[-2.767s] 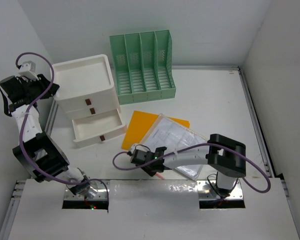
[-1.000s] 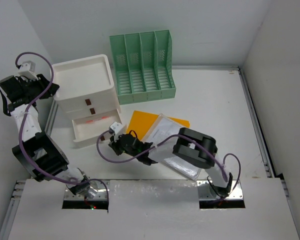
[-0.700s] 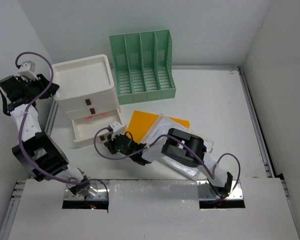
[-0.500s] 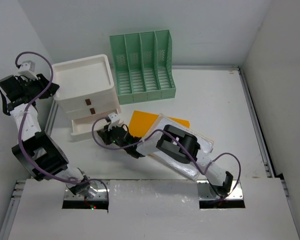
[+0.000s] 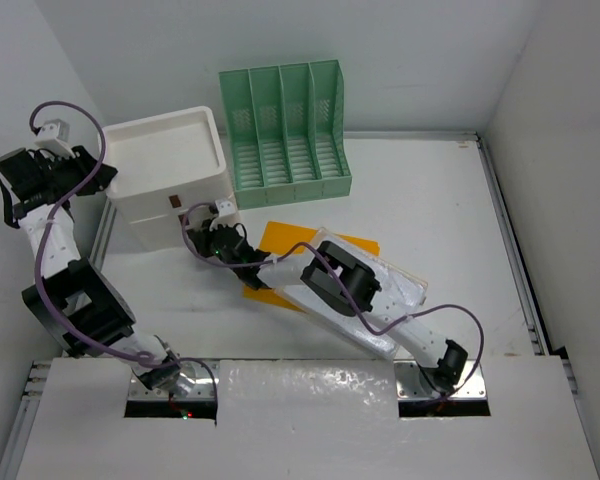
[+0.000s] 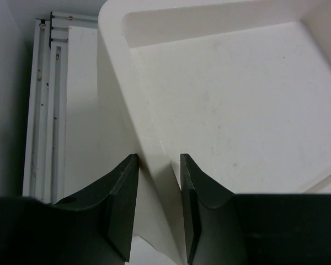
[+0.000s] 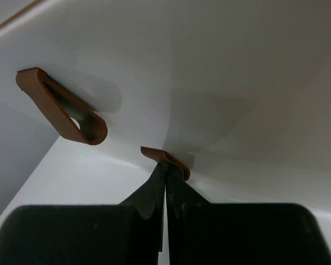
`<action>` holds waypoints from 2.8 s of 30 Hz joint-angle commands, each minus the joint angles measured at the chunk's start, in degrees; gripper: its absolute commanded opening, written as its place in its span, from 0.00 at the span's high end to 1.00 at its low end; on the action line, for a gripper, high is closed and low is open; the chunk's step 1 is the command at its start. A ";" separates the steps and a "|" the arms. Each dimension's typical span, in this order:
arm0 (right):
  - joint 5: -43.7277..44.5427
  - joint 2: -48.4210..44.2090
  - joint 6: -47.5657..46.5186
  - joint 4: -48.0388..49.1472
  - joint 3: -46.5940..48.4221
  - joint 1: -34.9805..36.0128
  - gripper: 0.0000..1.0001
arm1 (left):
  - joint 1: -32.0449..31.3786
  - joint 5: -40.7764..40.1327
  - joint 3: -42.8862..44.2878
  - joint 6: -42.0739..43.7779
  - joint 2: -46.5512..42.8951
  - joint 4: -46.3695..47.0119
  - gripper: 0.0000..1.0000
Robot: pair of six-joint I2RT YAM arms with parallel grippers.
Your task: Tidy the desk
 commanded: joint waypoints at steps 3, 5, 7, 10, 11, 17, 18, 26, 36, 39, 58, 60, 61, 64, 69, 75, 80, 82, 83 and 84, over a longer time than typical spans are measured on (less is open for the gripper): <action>7.19 0.88 1.21 0.03 2.94 -2.07 1.00 | 0.41 -2.03 -3.58 3.26 4.93 -14.31 1.00; 6.41 -0.87 -0.80 3.18 0.23 -2.07 1.00 | 0.50 -1.94 -3.41 2.65 5.11 -14.49 1.00; 3.61 -4.54 -2.82 5.21 -2.85 -1.99 1.00 | 1.55 -0.28 -3.40 1.51 5.46 -14.67 1.00; 0.43 -10.44 -7.13 11.09 -13.64 -1.20 1.00 | 4.18 0.96 -4.19 -1.90 4.32 -13.09 1.00; -1.40 -14.81 -8.19 14.33 -19.94 -1.11 1.00 | 5.06 1.05 -5.15 -3.05 3.01 -11.61 1.00; -13.00 -36.77 -18.82 11.31 -40.29 -1.19 0.85 | 14.46 3.59 -8.76 -10.70 -2.62 -7.82 1.00; -14.06 -39.70 -20.31 8.68 -41.96 -1.19 0.80 | 14.91 3.42 -9.20 -10.97 -3.32 -7.46 1.00; -11.99 -58.70 -33.16 -37.81 -48.56 0.21 0.51 | 15.26 5.08 -12.81 -12.47 -7.37 -6.58 1.00; 15.09 -57.14 -21.75 -73.85 -46.91 16.03 0.46 | 15.26 7.02 -13.34 -10.28 -9.04 -9.91 0.86; 19.31 -53.71 -16.31 -83.33 -45.24 18.58 0.45 | 15.35 6.94 -12.64 -8.60 -9.48 -11.93 0.74; 33.12 -37.79 -8.11 -96.28 -40.14 20.43 1.00 | 15.35 9.66 -10.17 -2.27 -9.57 -18.00 0.68; 35.22 -37.88 -6.79 -99.10 -39.43 20.51 1.00 | 15.26 10.10 -9.56 -1.58 -9.75 -18.36 0.68; 36.28 -38.75 -6.44 -100.15 -39.08 20.60 1.00 | 15.35 10.27 -9.21 -0.96 -10.01 -19.05 0.67; 41.02 -42.00 -8.45 -99.03 -38.90 20.52 1.00 | 15.35 10.28 -6.58 3.25 -10.71 -21.59 0.51; 46.84 -59.00 -22.22 -87.10 -40.48 19.82 1.00 | 15.26 8.52 2.63 13.34 -11.06 -28.10 0.27; 29.20 -82.32 -41.50 -60.36 -48.30 12.28 1.00 | 15.18 13.33 11.52 21.26 -12.82 -32.77 0.04; 16.35 -90.70 -44.76 -58.58 -47.87 7.60 1.00 | 3.96 22.14 13.91 31.36 -19.05 -32.16 0.00; 14.33 -90.01 -44.85 -59.63 -46.56 7.51 1.00 | -7.34 21.61 12.16 33.32 -23.51 -29.71 0.00; 12.84 -89.39 -44.76 -59.99 -46.11 7.51 1.00 | -10.20 22.40 10.93 34.63 -24.85 -28.65 0.00; 12.82 -88.95 -44.67 -60.34 -45.67 7.42 1.00 | -12.49 23.80 9.36 34.55 -26.08 -27.25 0.00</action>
